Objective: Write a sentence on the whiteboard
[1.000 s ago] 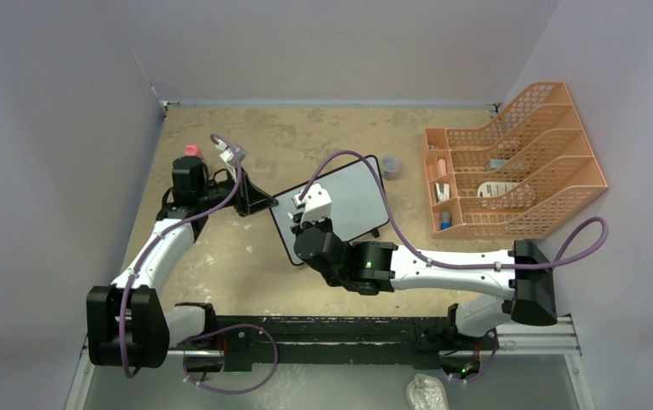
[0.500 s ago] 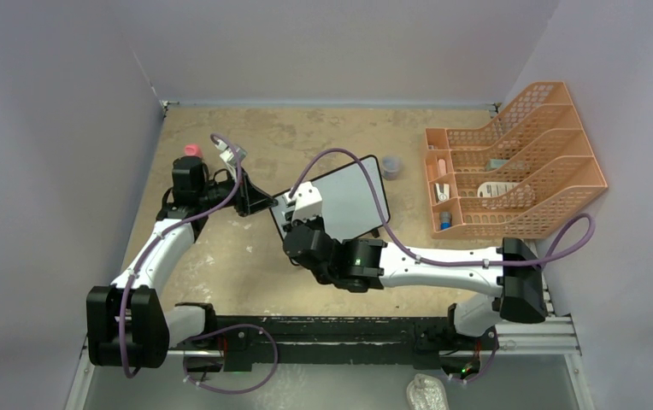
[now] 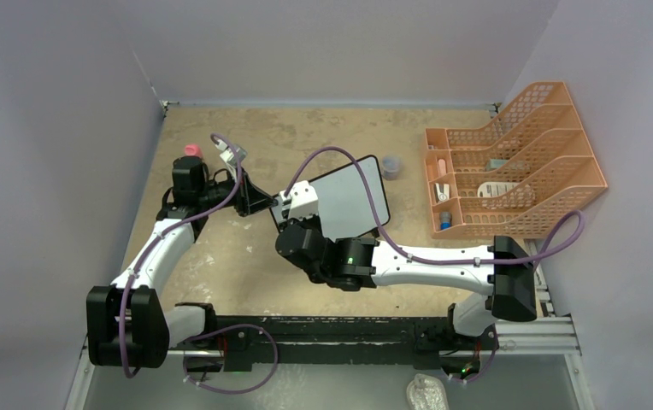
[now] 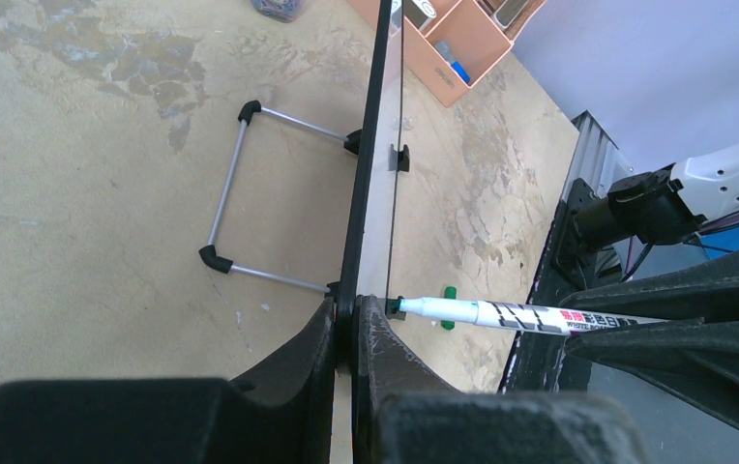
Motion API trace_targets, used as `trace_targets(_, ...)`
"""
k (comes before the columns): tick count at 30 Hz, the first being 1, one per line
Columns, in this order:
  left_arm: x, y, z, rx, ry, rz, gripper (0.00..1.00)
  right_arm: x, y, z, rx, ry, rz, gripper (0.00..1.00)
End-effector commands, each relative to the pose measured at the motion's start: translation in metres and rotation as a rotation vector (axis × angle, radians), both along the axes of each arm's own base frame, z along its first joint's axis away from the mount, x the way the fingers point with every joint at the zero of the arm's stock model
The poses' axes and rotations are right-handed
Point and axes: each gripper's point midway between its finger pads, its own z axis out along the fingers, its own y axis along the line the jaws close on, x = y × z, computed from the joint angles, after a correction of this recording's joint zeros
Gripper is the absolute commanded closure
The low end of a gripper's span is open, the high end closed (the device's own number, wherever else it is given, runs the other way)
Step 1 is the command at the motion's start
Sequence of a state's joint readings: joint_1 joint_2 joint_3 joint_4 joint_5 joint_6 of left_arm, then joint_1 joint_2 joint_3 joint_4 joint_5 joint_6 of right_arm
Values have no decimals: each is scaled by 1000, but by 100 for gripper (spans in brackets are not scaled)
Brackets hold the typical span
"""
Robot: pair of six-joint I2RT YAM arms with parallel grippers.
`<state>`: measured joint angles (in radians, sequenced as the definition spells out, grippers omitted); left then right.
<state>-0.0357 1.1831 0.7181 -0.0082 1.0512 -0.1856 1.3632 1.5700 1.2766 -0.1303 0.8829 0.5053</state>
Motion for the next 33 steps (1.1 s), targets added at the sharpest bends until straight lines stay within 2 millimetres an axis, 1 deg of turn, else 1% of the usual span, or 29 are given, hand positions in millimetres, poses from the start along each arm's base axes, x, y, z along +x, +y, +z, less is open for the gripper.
trace_targets(1, 8, -1, 20, 16, -93, -1, 100, 6, 2, 29, 73, -37, -46, 100)
trace_targets(25, 6, -3, 20, 15, -97, -9, 100, 12, 7, 34, 90, -48, -52, 100)
trace_targets(33, 6, -3, 21, 16, -99, -8, 100, 13, 6, 32, 84, -44, -53, 100)
